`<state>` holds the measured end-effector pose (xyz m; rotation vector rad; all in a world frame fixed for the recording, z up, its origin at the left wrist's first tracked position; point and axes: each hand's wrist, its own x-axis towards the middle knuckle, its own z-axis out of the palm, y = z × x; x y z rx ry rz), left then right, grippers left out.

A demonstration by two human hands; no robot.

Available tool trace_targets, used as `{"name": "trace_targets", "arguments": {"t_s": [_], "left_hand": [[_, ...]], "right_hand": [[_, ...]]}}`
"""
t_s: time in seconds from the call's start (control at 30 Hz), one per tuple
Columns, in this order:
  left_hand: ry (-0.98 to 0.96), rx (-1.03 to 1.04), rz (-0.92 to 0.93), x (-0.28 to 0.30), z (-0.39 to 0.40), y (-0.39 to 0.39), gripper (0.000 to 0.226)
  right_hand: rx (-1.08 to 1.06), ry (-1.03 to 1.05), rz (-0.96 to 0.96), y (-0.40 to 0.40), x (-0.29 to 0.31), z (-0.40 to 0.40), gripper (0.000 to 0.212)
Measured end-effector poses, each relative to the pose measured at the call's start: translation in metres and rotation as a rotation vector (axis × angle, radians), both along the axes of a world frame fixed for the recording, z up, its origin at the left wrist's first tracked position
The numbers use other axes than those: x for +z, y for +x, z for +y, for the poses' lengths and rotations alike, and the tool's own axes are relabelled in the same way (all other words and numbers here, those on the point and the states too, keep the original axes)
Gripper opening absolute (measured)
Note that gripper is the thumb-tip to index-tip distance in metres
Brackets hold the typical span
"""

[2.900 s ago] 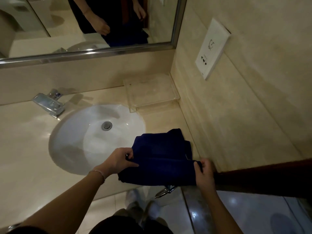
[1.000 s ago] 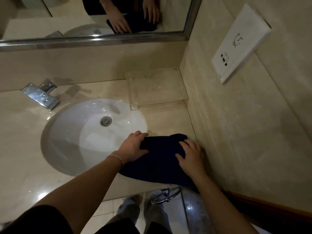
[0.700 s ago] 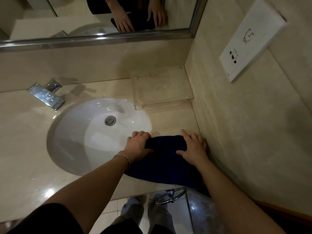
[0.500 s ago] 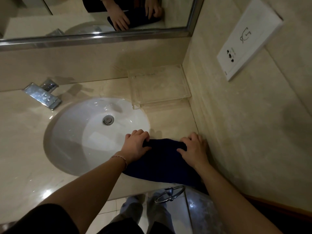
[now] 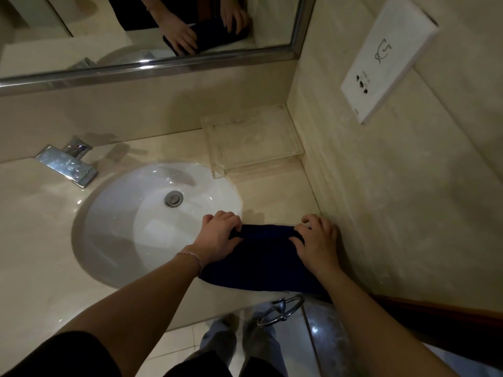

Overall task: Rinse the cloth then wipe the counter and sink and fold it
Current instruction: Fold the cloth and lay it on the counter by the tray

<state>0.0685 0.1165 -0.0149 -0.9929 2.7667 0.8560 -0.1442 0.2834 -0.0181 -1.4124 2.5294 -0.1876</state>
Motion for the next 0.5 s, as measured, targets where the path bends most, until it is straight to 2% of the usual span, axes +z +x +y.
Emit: {"name": "trace_targets", "arguments": {"t_s": [0.1,0.2,0.27,0.33,0.4,0.5], "left_hand": [[-0.068,0.019,0.068,-0.002,-0.001,0.006,0.024],[-0.07,0.033,0.123,-0.002,-0.002,0.007,0.022],[0.004,0.027,0.067,0.004,-0.001,0.004,0.032],[0.015,-0.022,-0.007,0.008,0.001,0.002,0.042],[-0.055,-0.107,-0.035,0.008,0.004,0.002,0.036],[-0.083,-0.139,0.022,0.002,0.008,0.007,0.031]], "right_hand": [[-0.047,-0.119,0.045,0.004,0.0,0.008,0.013],[-0.033,-0.187,-0.009,0.003,0.0,0.012,0.016],[0.011,-0.119,-0.101,0.003,-0.001,0.014,0.02],[0.043,0.013,-0.176,0.008,0.001,0.015,0.038],[0.02,0.128,-0.131,0.013,0.002,0.014,0.052],[0.01,0.156,0.006,0.02,0.006,0.009,0.038]]}}
